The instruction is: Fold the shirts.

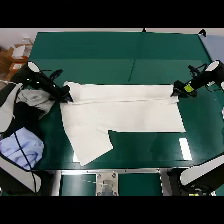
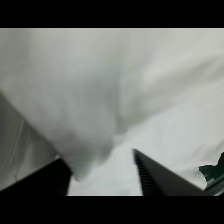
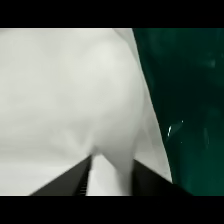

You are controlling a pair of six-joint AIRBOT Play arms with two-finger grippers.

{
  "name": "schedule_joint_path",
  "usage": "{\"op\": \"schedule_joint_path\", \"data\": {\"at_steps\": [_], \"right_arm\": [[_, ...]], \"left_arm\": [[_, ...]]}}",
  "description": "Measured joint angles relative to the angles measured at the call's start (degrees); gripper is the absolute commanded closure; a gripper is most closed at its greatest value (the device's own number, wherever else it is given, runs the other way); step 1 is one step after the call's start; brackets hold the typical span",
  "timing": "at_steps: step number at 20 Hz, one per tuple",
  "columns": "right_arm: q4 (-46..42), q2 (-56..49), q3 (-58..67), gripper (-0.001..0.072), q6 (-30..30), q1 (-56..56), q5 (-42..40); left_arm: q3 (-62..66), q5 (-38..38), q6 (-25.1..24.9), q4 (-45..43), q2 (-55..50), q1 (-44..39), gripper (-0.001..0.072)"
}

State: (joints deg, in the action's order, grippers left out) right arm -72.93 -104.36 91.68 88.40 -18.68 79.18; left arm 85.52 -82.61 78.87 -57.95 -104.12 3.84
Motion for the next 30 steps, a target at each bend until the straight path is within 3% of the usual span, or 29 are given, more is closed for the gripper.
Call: {"op": "schedule_joint_path", "data": {"at_steps": [4,7,10,14,19,25,26,27,28,30], "right_arm": [[-1.88,1.9,0.22,0.0384,2.64,-0.26,2.45],[-5.49,6.43,-2.36,0.0383,3.85,-1.18,4.92],[-10.16,14.75,-11.43,0.0384,4.76,-2.82,6.12],[-12.33,29.99,-30.03,0.0384,7.56,-8.57,4.26],[-2.56,44.44,-51.01,0.038,6.93,-15.04,-5.11],[11.15,48.26,-65.66,0.038,5.68,-16.59,-18.29],[12.96,48.43,-67.12,0.0381,5.6,-16.46,-20.48],[14.67,48.63,-68.3,0.0381,5.55,-16.17,-22.38],[16.04,48.72,-69.09,0.0381,5.51,-15.91,-23.87],[17.31,48.87,-70.18,0.0382,5.51,-15.54,-26.4]], "left_arm": [[0.5,-5.07,2.45,-0.52,0.87,0.15,0.0166],[-3.08,-7.61,4.04,-2.78,5.42,0.33,0.0166],[-12.61,-7.15,4.46,-5.81,14.32,0.33,0.0165],[-31.91,-0.39,5.35,-8.07,30.95,0.35,0.0165],[-52.09,11.17,5.7,-2.93,42.4,-0.11,0.0166],[-62.62,20.63,7.08,5.11,45.13,-7.23,0.0167],[-63.25,22.69,7.26,6.93,45.13,-8.74,0.0248],[-63.73,24.9,7.41,8.07,45.13,-10.05,0.0536],[-64.22,27.28,7.37,8.46,45.05,-10.91,0.068],[-64.46,29.7,6.12,11.28,44.96,-12.2,0.068]]}}
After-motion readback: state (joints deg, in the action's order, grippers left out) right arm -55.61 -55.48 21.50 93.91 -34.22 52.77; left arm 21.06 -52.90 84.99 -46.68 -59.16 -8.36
